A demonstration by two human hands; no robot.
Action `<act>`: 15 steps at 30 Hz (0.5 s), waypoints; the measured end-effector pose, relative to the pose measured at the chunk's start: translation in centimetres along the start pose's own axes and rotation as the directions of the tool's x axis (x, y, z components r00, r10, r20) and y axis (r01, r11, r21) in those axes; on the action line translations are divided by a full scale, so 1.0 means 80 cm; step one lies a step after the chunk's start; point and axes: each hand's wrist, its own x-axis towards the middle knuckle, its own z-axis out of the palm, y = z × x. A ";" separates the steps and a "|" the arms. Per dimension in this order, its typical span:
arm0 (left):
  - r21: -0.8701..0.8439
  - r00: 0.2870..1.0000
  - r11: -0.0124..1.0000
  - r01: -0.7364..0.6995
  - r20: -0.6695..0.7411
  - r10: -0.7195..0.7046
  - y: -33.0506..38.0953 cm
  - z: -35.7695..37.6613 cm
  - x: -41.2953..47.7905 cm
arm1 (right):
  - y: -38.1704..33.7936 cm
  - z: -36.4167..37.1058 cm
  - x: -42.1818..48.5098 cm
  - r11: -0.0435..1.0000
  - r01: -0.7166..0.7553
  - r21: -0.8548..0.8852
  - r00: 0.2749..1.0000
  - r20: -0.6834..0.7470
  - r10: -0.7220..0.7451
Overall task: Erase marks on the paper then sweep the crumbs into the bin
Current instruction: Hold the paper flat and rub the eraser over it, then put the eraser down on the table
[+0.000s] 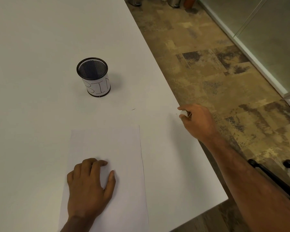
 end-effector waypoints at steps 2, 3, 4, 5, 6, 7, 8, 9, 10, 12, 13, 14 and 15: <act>0.002 1.000 1.000 0.003 0.001 -0.003 0.000 0.001 0.000 | -0.002 0.002 -0.004 0.995 -0.071 0.066 0.997 0.039 0.069; 0.003 1.000 1.000 0.004 0.001 -0.004 0.000 0.001 0.000 | -0.005 0.004 -0.007 0.988 -0.111 0.111 0.993 0.050 0.106; 0.005 1.000 1.000 0.006 0.002 -0.006 0.000 0.001 0.000 | -0.009 0.008 -0.011 0.976 -0.146 0.164 0.989 0.060 0.137; 0.007 1.000 1.000 0.004 0.002 -0.004 0.000 0.001 0.000 | -0.015 0.012 -0.015 0.961 -0.167 0.221 0.985 0.073 0.154; 0.008 1.000 1.000 0.002 0.004 -0.002 -0.001 0.002 0.000 | -0.021 0.019 -0.019 0.946 -0.175 0.274 0.984 0.092 0.155; 0.007 1.000 1.000 0.001 0.008 -0.001 -0.001 0.002 0.000 | -0.029 0.026 -0.023 0.929 -0.177 0.326 0.983 0.112 0.148; 0.005 1.000 1.000 -0.001 0.015 0.001 -0.001 0.002 0.001 | -0.036 0.034 -0.027 0.905 -0.182 0.384 0.981 0.128 0.143; 0.001 1.000 1.000 0.000 0.023 0.000 -0.001 0.001 0.001 | -0.043 0.042 -0.030 0.874 -0.195 0.445 0.979 0.145 0.145; -0.001 1.000 1.000 -0.001 0.029 0.001 -0.001 0.000 0.002 | -0.049 0.049 -0.032 0.845 -0.211 0.492 0.976 0.159 0.151; 0.002 0.999 1.000 0.002 0.038 -0.002 0.001 -0.003 0.003 | -0.057 0.060 -0.035 0.839 -0.207 0.504 0.976 0.171 0.137; 0.006 0.999 1.000 0.002 0.043 -0.002 0.002 -0.005 0.004 | -0.059 0.064 -0.036 0.851 -0.192 0.488 0.978 0.171 0.122; 0.009 0.999 1.000 0.000 0.048 -0.001 0.002 -0.006 0.005 | -0.060 0.067 -0.037 0.864 -0.178 0.471 0.980 0.167 0.111; 0.008 0.999 1.000 -0.001 0.052 0.001 0.003 -0.008 0.006 | -0.059 0.069 -0.038 0.876 -0.167 0.453 0.982 0.160 0.105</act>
